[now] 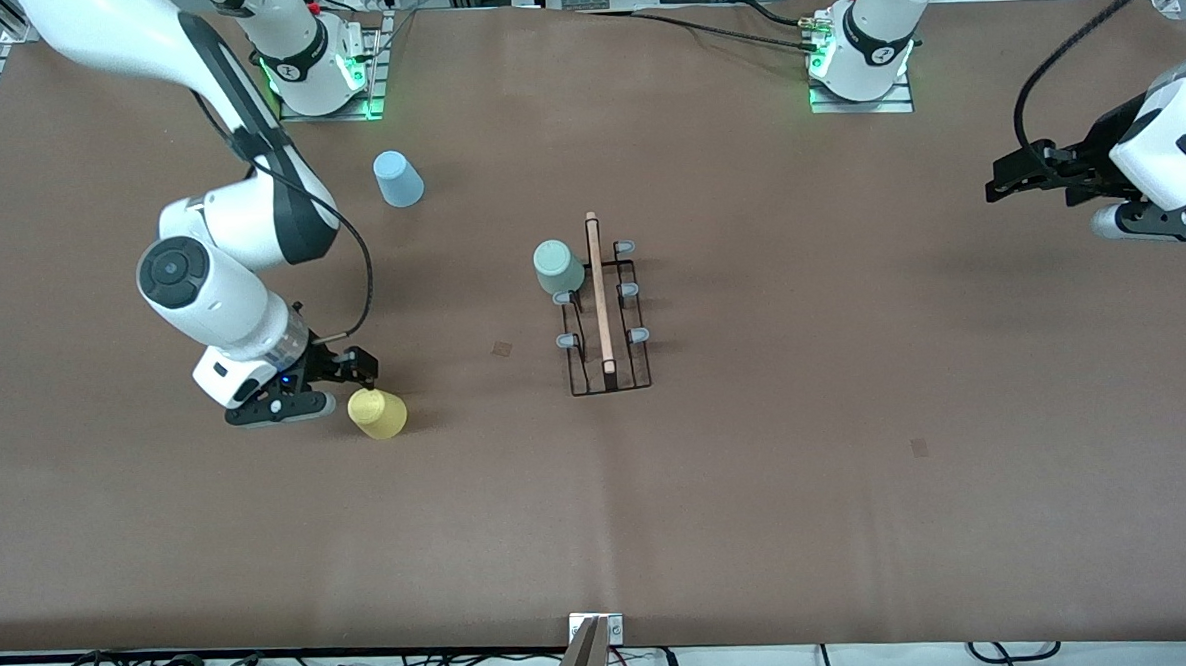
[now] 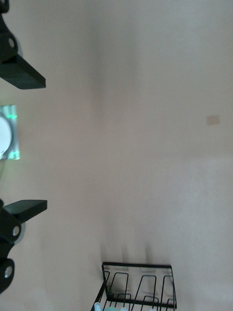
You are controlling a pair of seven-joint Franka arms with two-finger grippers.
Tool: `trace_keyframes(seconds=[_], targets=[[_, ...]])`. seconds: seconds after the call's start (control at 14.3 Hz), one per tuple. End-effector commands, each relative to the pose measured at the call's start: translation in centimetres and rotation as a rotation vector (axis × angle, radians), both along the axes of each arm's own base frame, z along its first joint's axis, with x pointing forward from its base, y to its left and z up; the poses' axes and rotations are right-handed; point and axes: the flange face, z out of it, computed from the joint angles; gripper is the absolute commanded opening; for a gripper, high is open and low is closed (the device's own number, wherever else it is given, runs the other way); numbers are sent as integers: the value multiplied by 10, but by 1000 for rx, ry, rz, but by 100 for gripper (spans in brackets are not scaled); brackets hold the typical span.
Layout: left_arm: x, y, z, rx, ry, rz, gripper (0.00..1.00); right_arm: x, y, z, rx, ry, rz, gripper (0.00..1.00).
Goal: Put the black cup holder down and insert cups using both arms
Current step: 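Grasp the yellow cup with the right gripper and lift it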
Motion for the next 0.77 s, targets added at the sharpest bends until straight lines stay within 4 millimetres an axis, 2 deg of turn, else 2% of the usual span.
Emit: trace_keyframes(seconds=[0.0,0.14,0.21,0.28,0.35,0.42,0.63,0.7], targets=[[-6,-24,5,108,2,90,100,1,6,-13,-3,-11,15,100],[10,-41,11,101,-128,42,100,-1,5,-30,1,-13,15,100],[9,-45,17,76,-139,45,100,-2,8,-40,11,-33,15,100],[5,-40,24,81,-148,50,100,-2,11,-51,20,-37,13,100],[7,-27,28,66,-153,75,100,-3,17,-62,27,-38,8,100],[11,3,24,46,-143,89,100,-3,18,-66,32,-47,7,100],[12,42,22,24,-153,5,100,-4,17,-74,30,-40,6,100],[12,48,22,25,-156,5,100,-3,11,-78,25,-38,-2,100]])
